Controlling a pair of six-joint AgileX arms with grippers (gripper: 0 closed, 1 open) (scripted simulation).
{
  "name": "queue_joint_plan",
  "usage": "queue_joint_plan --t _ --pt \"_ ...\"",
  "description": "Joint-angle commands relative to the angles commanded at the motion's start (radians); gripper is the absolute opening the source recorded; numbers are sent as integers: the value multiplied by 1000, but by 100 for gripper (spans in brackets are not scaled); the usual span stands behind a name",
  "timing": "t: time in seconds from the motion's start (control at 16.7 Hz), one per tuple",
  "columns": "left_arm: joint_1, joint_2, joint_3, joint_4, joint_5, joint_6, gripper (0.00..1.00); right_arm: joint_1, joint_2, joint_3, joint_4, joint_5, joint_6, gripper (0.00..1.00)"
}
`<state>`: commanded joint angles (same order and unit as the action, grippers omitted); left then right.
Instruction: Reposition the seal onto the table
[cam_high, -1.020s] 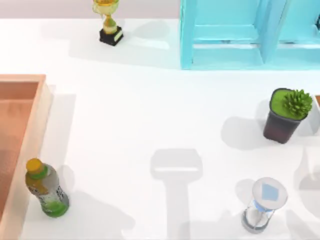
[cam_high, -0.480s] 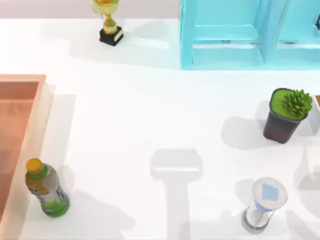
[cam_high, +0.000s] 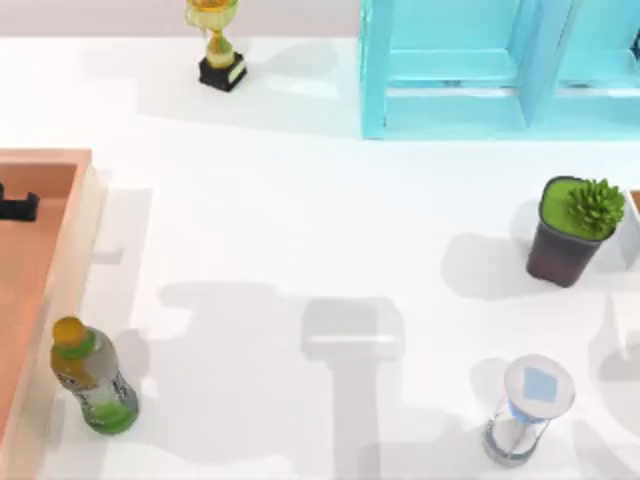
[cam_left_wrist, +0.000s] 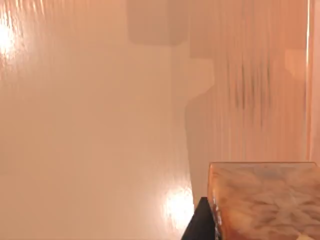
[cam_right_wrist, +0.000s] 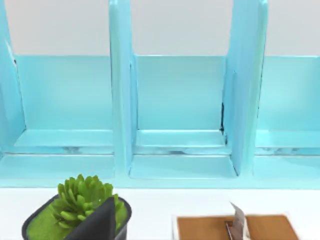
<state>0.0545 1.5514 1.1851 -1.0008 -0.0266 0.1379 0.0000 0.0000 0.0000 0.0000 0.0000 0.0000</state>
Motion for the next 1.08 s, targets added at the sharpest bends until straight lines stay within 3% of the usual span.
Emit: queue_joint_plan --t 0.18,0.36,0.6,1.08 --pt "-162 -43 85 -125 -20 -110 0 0 0 0 0 0 0 100" --pt "-242 -32 134 -263 -17 -209 0 0 0 0 0 0 0 100" --pt "-258 2 189 -387 19 -314 0 0 0 0 0 0 0 100" --pt "-276 39 219 -381 24 -347 0 0 0 0 0 0 0 100"
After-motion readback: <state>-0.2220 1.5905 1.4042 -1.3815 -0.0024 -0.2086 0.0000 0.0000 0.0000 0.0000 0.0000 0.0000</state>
